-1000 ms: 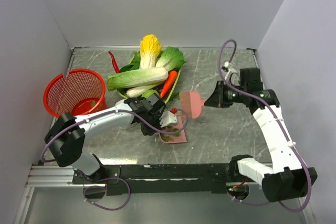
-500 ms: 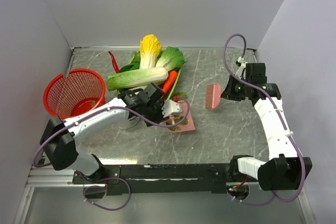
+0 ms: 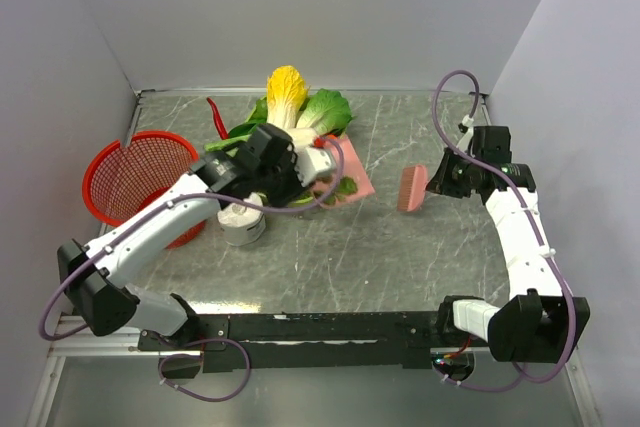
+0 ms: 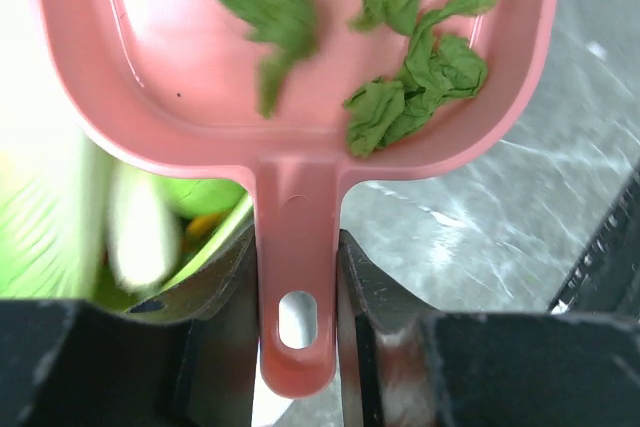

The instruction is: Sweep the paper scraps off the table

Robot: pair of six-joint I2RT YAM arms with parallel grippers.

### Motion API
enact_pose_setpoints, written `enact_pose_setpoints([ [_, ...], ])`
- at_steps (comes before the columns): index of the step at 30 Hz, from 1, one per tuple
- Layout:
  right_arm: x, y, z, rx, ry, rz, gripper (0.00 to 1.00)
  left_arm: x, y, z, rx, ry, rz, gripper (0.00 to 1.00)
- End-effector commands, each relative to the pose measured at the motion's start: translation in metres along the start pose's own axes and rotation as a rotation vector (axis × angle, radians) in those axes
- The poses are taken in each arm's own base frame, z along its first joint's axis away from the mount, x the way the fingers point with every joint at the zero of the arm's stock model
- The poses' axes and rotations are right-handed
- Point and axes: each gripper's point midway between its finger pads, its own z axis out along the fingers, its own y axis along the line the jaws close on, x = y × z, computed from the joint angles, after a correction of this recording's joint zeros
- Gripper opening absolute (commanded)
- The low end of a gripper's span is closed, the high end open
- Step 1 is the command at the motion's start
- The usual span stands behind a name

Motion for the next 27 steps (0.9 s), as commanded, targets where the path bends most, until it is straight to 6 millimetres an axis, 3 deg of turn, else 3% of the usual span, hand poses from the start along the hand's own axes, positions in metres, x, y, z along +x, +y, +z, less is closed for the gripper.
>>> enact_pose_setpoints([
  [1, -0.007, 0.003, 0.001, -0.024, -0.031, 0.04, 0.0, -0.009, 0.064, -0.046, -0.207, -0.055, -0.196, 0.01],
  [7, -0.005, 0.004, 0.008, -0.047, -0.02, 0.087, 0.0, 0.004, 0.135, -0.106, -0.448, -0.104, -0.363, 0.01],
  [9, -0.005, 0.002, 0.01, -0.05, -0.014, 0.107, 0.0, 0.006, 0.147, -0.122, -0.494, -0.121, -0.39, 0.01],
  [16, -0.005, 0.002, 0.024, -0.061, 0.028, 0.156, 0.0, 0.061, 0.193, -0.186, -0.751, -0.103, -0.598, 0.01],
  [21, 0.006, -0.001, 0.037, -0.06, 0.088, 0.21, 0.0, 0.089, 0.209, -0.232, -0.912, -0.118, -0.702, 0.01],
  [22, 0.006, -0.001, 0.038, -0.054, 0.093, 0.209, 0.0, 0.103, 0.214, -0.246, -0.964, -0.104, -0.728, 0.01],
  [27, 0.013, -0.005, 0.044, -0.037, 0.124, 0.218, 0.0, 0.136, 0.206, -0.276, -1.091, -0.046, -0.76, 0.01],
])
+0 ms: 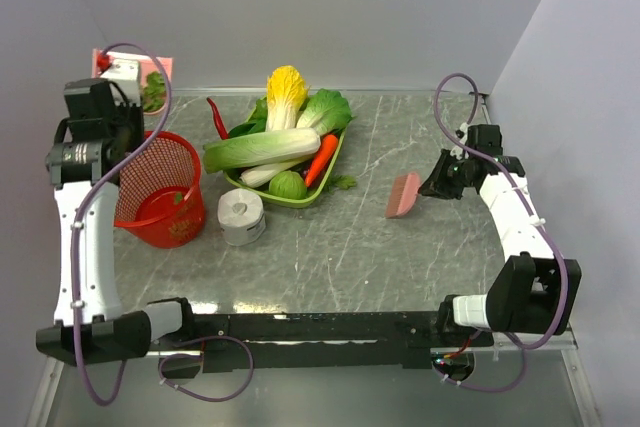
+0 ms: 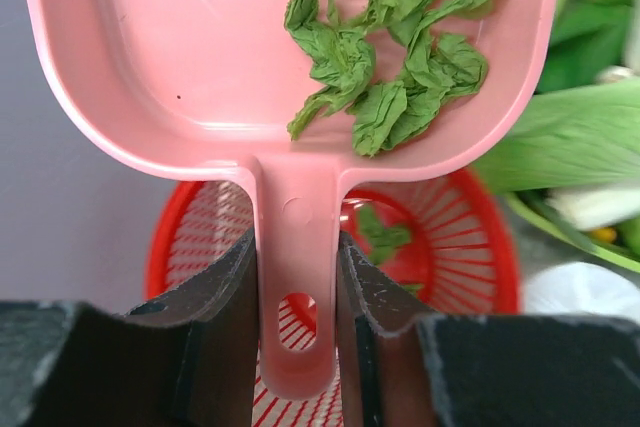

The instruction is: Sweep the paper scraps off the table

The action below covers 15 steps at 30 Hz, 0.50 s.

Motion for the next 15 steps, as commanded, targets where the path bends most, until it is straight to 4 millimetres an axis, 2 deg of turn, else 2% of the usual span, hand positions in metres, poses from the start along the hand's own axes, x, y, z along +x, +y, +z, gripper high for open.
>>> enact_pose_setpoints([
  [1, 0.0, 0.0, 0.007, -0.008, 0.01, 0.023, 0.0, 0.003, 0.037, -0.028, -0.143, -0.041, -0.048, 0.01],
  [5, 0.002, 0.003, 0.013, -0.012, 0.029, 0.017, 0.0, 0.033, 0.051, -0.034, -0.201, 0.056, -0.056, 0.01],
  [9, -0.004, 0.008, 0.014, -0.027, 0.02, 0.015, 0.0, 0.051, 0.08, -0.048, -0.298, 0.136, -0.072, 0.01],
  [15, -0.006, 0.01, 0.017, -0.039, 0.031, 0.025, 0.0, 0.075, 0.113, -0.068, -0.369, 0.242, 0.08, 0.01],
])
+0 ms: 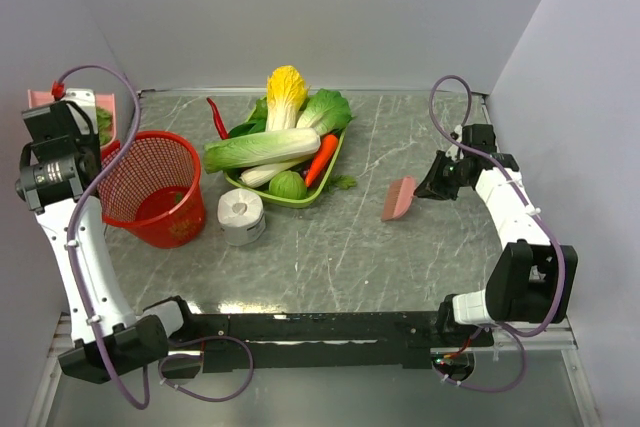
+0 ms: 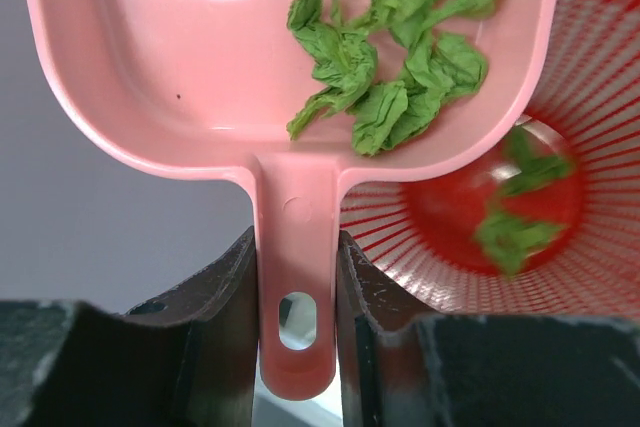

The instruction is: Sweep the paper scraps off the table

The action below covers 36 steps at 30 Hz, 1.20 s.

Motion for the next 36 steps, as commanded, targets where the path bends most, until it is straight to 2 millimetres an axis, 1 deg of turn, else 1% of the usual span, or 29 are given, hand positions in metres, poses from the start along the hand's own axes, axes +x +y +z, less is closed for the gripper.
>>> enact_pose_setpoints([
  [1, -0.012, 0.011, 0.001, -0.039, -0.023, 0.009, 0.0, 0.021, 0.029, -0.011, -0.073, 0.071, 0.169, 0.01],
  [2, -0.011, 0.012, 0.002, -0.041, -0.02, 0.007, 0.0, 0.023, 0.039, -0.012, -0.096, 0.092, 0.268, 0.01],
  [3, -0.012, 0.013, 0.002, -0.045, -0.02, 0.005, 0.0, 0.025, 0.047, -0.014, -0.117, 0.102, 0.309, 0.01],
  [4, -0.011, 0.015, 0.002, -0.051, -0.016, 0.002, 0.0, 0.025, 0.053, -0.014, -0.127, 0.106, 0.357, 0.01],
  [5, -0.011, 0.014, 0.003, -0.051, -0.016, 0.003, 0.0, 0.024, 0.06, -0.016, -0.13, 0.111, 0.463, 0.01],
  [6, -0.011, 0.015, 0.004, -0.054, -0.017, -0.001, 0.0, 0.024, 0.064, -0.016, -0.134, 0.12, 0.514, 0.01],
  [7, -0.01, 0.016, 0.004, -0.057, -0.015, 0.0, 0.0, 0.021, 0.069, -0.016, -0.137, 0.126, 0.619, 0.01],
  [9, -0.009, 0.016, 0.005, -0.058, -0.011, 0.001, 0.0, 0.017, 0.078, -0.015, -0.157, 0.151, 0.716, 0.01],
  [10, -0.008, 0.015, 0.006, -0.056, -0.01, 0.002, 0.0, 0.012, 0.083, -0.015, -0.161, 0.158, 0.805, 0.01],
  [12, -0.007, 0.016, 0.005, -0.059, -0.01, 0.0, 0.0, 0.009, 0.086, -0.012, -0.139, 0.19, 0.906, 0.01],
  [13, -0.008, 0.017, 0.004, -0.06, -0.012, 0.0, 0.0, 0.002, 0.09, -0.014, -0.134, 0.195, 0.995, 0.01],
  [17, -0.01, 0.019, 0.002, -0.069, -0.021, -0.002, 0.0, -0.014, 0.1, -0.005, -0.17, 0.206, 1.154, 0.01],
  [18, -0.01, 0.02, 0.002, -0.072, -0.026, -0.007, 0.0, -0.016, 0.102, -0.003, -0.176, 0.212, 1.191, 0.01],
  [19, -0.01, 0.02, 0.001, -0.071, -0.028, -0.008, 0.0, -0.016, 0.103, -0.002, -0.169, 0.237, 1.277, 0.01],
  [20, -0.011, 0.021, 0.0, -0.075, -0.034, -0.009, 0.0, -0.016, 0.106, -0.003, -0.179, 0.25, 1.319, 0.01],
  [21, -0.009, 0.02, 0.0, -0.075, -0.033, -0.006, 0.0, -0.024, 0.111, -0.003, -0.224, 0.242, 1.357, 0.01],
  [22, -0.008, 0.02, 0.001, -0.076, -0.035, -0.005, 0.0, -0.02, 0.112, 0.005, -0.23, 0.292, 1.476, 0.01],
  [23, -0.008, 0.02, 0.0, -0.079, -0.04, -0.005, 0.0, -0.027, 0.114, -0.001, -0.294, 0.268, 1.522, 0.01],
  [24, -0.004, 0.019, 0.001, -0.082, -0.031, 0.003, 0.0, -0.039, 0.116, 0.0, -0.365, 0.229, 1.558, 0.01],
  [25, -0.004, 0.02, 0.0, -0.087, -0.033, 0.0, 0.0, -0.053, 0.113, 0.003, -0.435, 0.168, 1.611, 0.01],
  [26, -0.002, 0.02, 0.0, -0.088, -0.031, 0.0, 0.0, -0.064, 0.104, 0.002, -0.438, 0.075, 1.63, 0.01],
  [27, -0.001, 0.02, 0.0, -0.087, -0.03, 0.002, 0.0, -0.077, 0.099, -0.006, -0.44, 0.003, 1.638, 0.01],
  [28, -0.002, 0.019, -0.002, -0.088, -0.036, 0.001, 0.0, -0.074, 0.092, -0.004, -0.391, -0.026, 1.637, 0.01],
  [29, -0.001, 0.019, -0.002, -0.088, -0.04, -0.002, 0.0, -0.078, 0.084, -0.003, -0.363, -0.075, 1.639, 0.01],
  [31, 0.0, 0.019, -0.003, -0.088, -0.044, -0.003, 0.0, -0.082, 0.086, -0.005, -0.389, -0.09, 1.606, 0.01],
  [32, 0.001, 0.018, -0.004, -0.086, -0.045, -0.004, 0.0, -0.08, 0.091, -0.004, -0.413, -0.066, 1.588, 0.01],
  [33, 0.003, 0.017, -0.003, -0.083, -0.04, -0.004, 0.0, -0.076, 0.091, 0.001, -0.42, -0.056, 1.571, 0.01],
  [36, 0.004, 0.014, -0.005, -0.072, -0.047, -0.008, 0.0, -0.072, 0.096, 0.001, -0.426, -0.049, 1.475, 0.01],
])
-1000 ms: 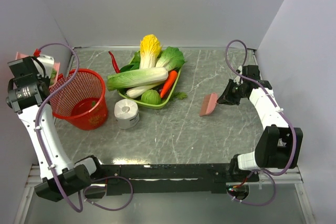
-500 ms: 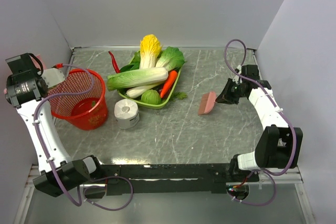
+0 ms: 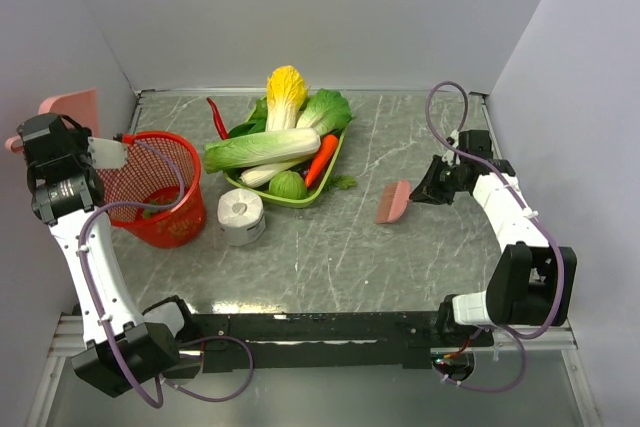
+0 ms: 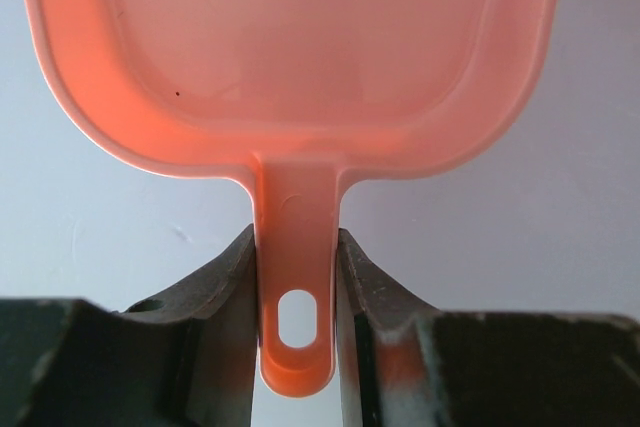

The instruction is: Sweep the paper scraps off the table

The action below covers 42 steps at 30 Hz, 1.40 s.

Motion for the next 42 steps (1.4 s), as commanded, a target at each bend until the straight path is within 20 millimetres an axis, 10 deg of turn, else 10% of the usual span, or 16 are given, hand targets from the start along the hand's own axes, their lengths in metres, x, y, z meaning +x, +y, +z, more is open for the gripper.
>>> enact_pose_setpoints([
  [1, -0.006, 0.011, -0.013, -0.034, -0.067, -0.026, 0.0, 0.013, 0.024, -0.011, -0.118, 0.034, -0.134, 0.01],
  [9, -0.018, 0.015, -0.015, -0.033, -0.08, -0.049, 0.0, -0.007, 0.058, -0.038, -0.206, -0.162, -0.723, 0.01],
  [14, -0.061, 0.038, -0.023, -0.075, -0.115, -0.211, 0.0, -0.067, 0.098, -0.079, -0.08, -0.532, -1.064, 0.01],
  [22, -0.154, 0.066, -0.02, 0.003, -0.189, -0.738, 0.0, -0.182, 0.036, -0.144, 0.349, -0.917, -0.943, 0.01],
  [27, -0.176, 0.072, 0.008, 0.05, -0.183, -1.088, 0.0, -0.197, 0.013, -0.166, 0.435, -0.988, -0.911, 0.01],
  [34, -0.16, 0.085, 0.051, 0.091, -0.227, -1.613, 0.0, -0.198, 0.009, -0.173, 0.49, -0.985, -0.989, 0.01],
  [42, -0.098, 0.103, 0.09, -0.07, -0.097, -1.913, 0.0, -0.201, -0.009, -0.168, 0.571, -0.923, -0.996, 0.01],
])
